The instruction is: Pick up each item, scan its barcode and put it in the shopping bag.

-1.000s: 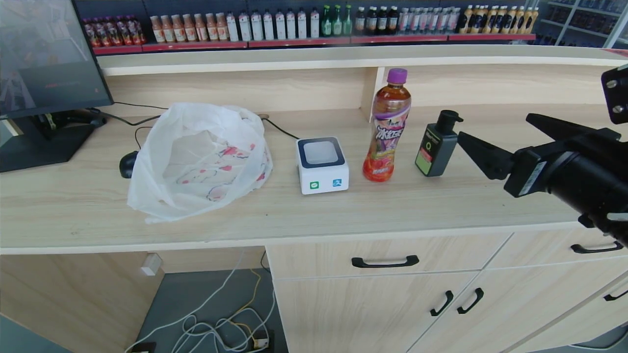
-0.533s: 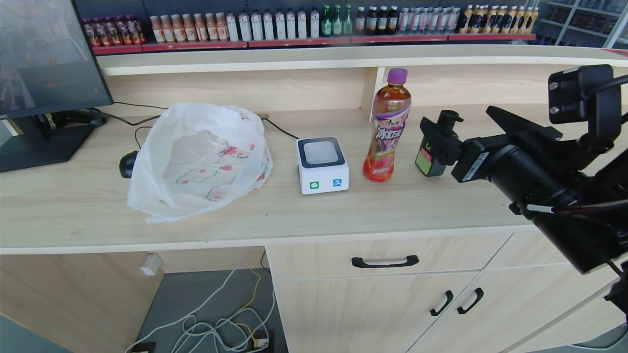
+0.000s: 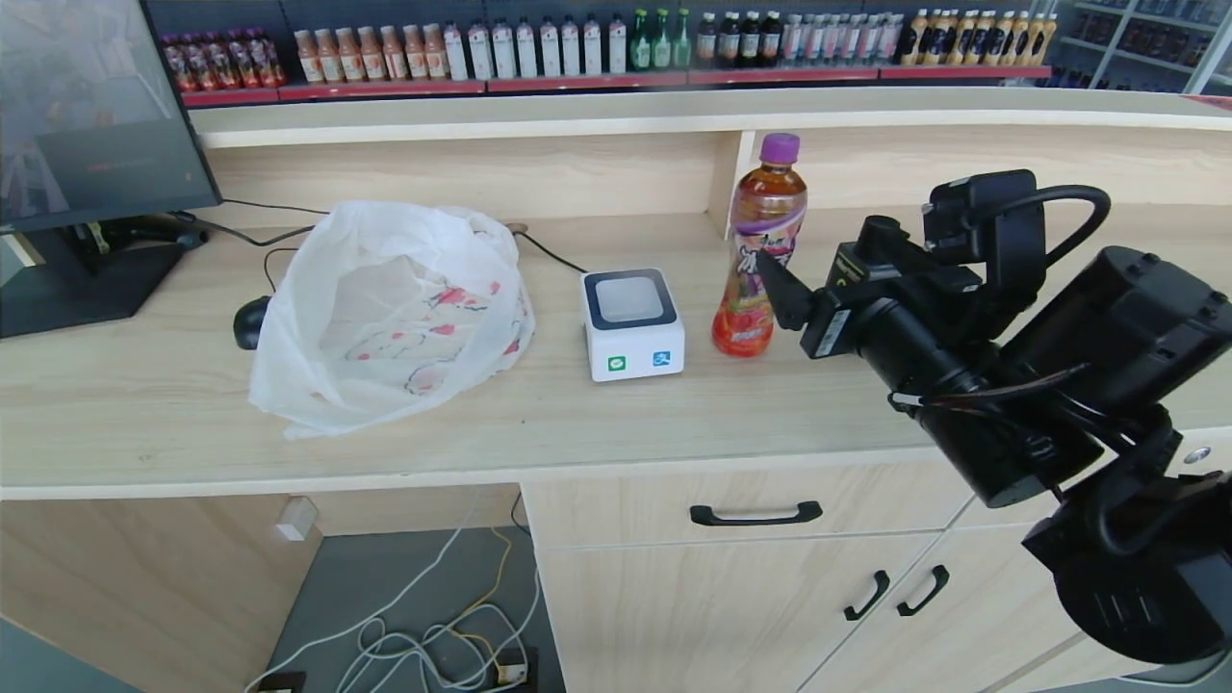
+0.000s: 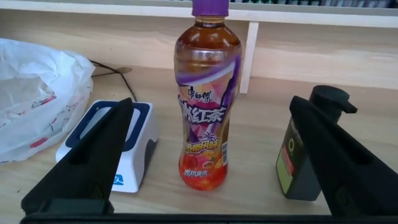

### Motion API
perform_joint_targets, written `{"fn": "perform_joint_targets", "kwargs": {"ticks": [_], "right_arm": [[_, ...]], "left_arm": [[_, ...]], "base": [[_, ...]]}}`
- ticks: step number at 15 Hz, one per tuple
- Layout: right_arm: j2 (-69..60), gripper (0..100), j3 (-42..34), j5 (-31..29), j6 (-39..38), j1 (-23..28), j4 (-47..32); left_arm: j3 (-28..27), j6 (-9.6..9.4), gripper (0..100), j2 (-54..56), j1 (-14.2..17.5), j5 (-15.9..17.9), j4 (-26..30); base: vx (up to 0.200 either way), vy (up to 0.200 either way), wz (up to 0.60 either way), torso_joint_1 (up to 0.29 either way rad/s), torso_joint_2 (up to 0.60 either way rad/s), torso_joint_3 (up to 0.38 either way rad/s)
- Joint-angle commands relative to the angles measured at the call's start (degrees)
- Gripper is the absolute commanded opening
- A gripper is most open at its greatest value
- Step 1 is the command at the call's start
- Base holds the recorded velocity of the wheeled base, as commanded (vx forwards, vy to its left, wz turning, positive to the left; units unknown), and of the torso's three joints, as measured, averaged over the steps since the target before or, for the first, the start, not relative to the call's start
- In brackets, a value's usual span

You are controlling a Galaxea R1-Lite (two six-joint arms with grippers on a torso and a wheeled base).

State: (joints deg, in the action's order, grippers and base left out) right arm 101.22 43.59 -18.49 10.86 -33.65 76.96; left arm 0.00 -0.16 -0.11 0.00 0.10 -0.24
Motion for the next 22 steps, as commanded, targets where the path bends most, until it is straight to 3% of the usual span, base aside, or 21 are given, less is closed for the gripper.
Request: {"fn": "perform_joint_targets", "kwargs": {"ticks": [1, 8, 22], "right_arm": [[2.0, 100, 0.6, 0.0, -0.1, 0.0, -0.1], [5.9, 100, 1.9, -4.0, -2.2, 0.0, 1.6], [12.9, 100, 11.7, -3.9, -2.8, 1.2, 0.6]], "left_arm": [[0.0, -0.02, 100, 0.0, 0.0, 0.0, 0.0], [0.0, -0.02, 100, 0.0, 0.0, 0.0, 0.0], [0.0, -0.02, 100, 0.0, 0.0, 0.0, 0.0]], "base": [[0.0, 0.0, 0.0, 0.0, 0.0, 0.0], [0.0, 0.0, 0.0, 0.0, 0.0, 0.0], [0.0, 0.0, 0.0, 0.0, 0.0, 0.0]]}}
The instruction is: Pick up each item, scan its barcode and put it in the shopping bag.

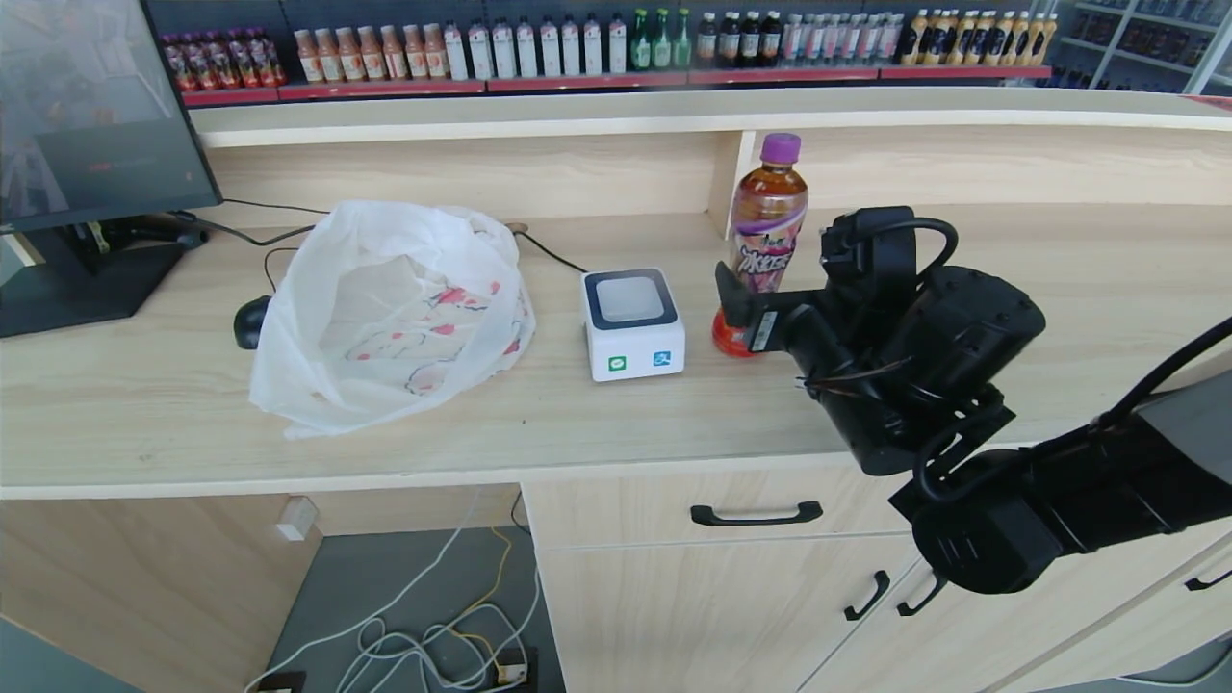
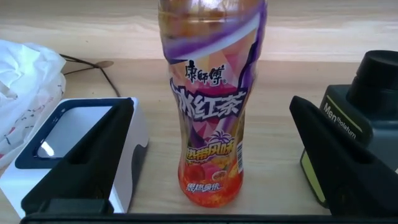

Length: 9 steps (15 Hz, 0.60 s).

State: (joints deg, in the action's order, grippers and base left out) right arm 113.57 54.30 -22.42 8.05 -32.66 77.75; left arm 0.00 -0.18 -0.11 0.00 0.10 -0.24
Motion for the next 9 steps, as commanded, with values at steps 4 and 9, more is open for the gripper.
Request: {"fn": "perform_joint_targets", "kwargs": {"ticks": [4, 9], "right_arm": [[1.5, 100, 3.1, 0.2, -0.1, 0.4, -1.8], [3.1, 100, 4.8, 1.2, -0.3, 0.6, -2.6]], "left_arm": [[0.0, 0.01, 100, 0.0, 0.0, 0.0, 0.0], [0.0, 0.01, 100, 0.0, 0.0, 0.0, 0.0]], "base": [[0.0, 0.0, 0.0, 0.0, 0.0, 0.0], [0.0, 0.0, 0.0, 0.0, 0.0, 0.0]]}}
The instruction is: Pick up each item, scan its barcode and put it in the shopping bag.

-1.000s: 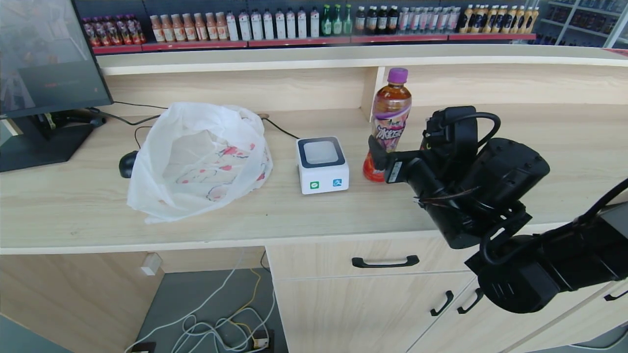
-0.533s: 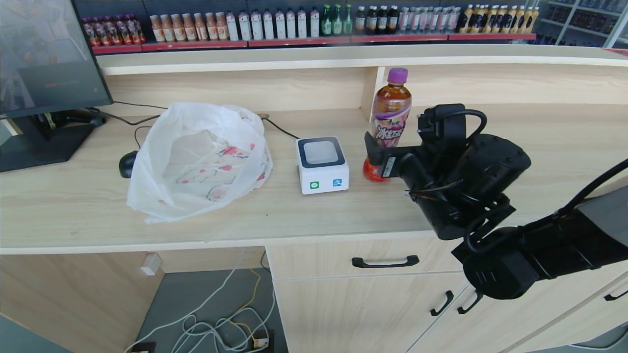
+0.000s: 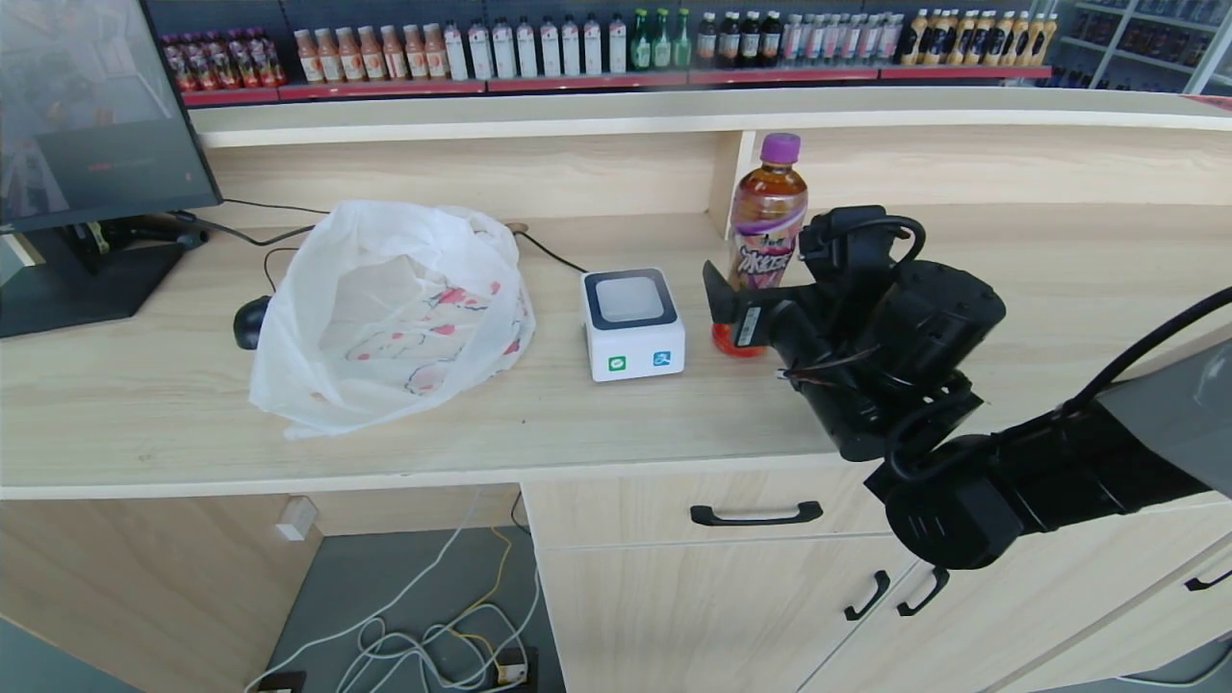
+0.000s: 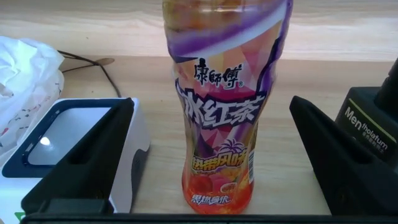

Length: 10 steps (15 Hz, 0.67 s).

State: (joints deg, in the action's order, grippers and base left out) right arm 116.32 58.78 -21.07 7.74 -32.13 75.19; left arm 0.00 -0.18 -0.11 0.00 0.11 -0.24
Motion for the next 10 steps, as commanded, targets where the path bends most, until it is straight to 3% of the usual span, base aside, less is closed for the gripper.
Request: {"fn": "perform_joint_targets", "kwargs": {"ticks": [1, 10], "right_arm": [[0.7, 100, 0.3, 0.9, 0.0, 0.6, 0.0], [1.5, 100, 0.3, 4.4, -3.1, 2.9, -0.6]], "left_arm": [[0.0, 0.01, 100, 0.0, 0.0, 0.0, 0.0], [0.0, 0.01, 100, 0.0, 0.0, 0.0, 0.0]], "base": [[0.0, 0.0, 0.0, 0.0, 0.0, 0.0], [0.0, 0.0, 0.0, 0.0, 0.0, 0.0]]}}
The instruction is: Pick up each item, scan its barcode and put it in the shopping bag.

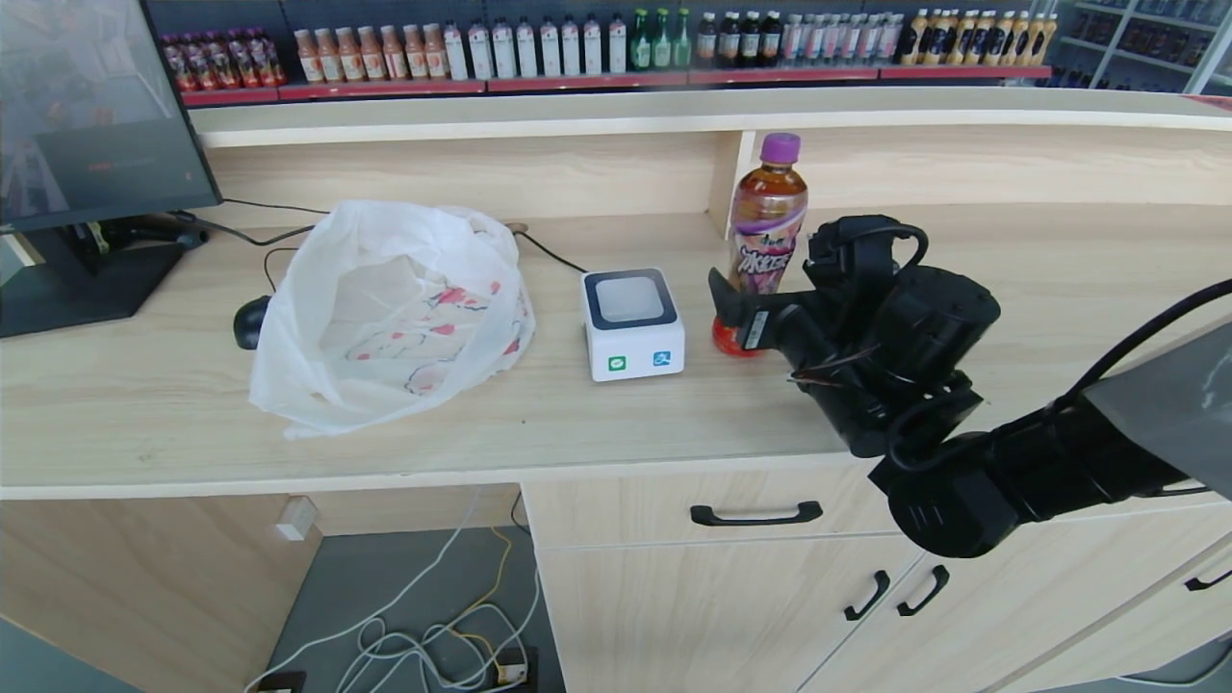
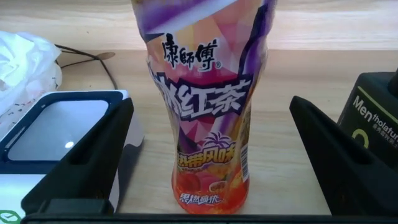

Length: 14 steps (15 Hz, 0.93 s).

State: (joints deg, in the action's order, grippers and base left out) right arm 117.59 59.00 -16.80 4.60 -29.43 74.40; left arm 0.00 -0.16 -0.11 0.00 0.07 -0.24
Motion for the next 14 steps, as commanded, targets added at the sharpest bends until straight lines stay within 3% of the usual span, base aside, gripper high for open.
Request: {"fn": "perform_joint_targets", "kwargs": {"ticks": [1, 7, 14], "right_arm": [[0.1, 100, 0.2, 0.5, 0.1, 0.2, -0.9], [0.1, 100, 6.8, 2.1, 0.0, 0.6, -7.2], [1.7, 100, 8.3, 3.0, 0.0, 2.1, -7.3]], "left_arm": [[0.0, -0.02, 100, 0.0, 0.0, 0.0, 0.0], [0.0, -0.02, 100, 0.0, 0.0, 0.0, 0.0], [0.0, -0.02, 100, 0.0, 0.0, 0.0, 0.0]], "base": [[0.0, 0.0, 0.0, 0.0, 0.0, 0.0], [0.0, 0.0, 0.0, 0.0, 0.0, 0.0], [0.0, 0.0, 0.0, 0.0, 0.0, 0.0]]}}
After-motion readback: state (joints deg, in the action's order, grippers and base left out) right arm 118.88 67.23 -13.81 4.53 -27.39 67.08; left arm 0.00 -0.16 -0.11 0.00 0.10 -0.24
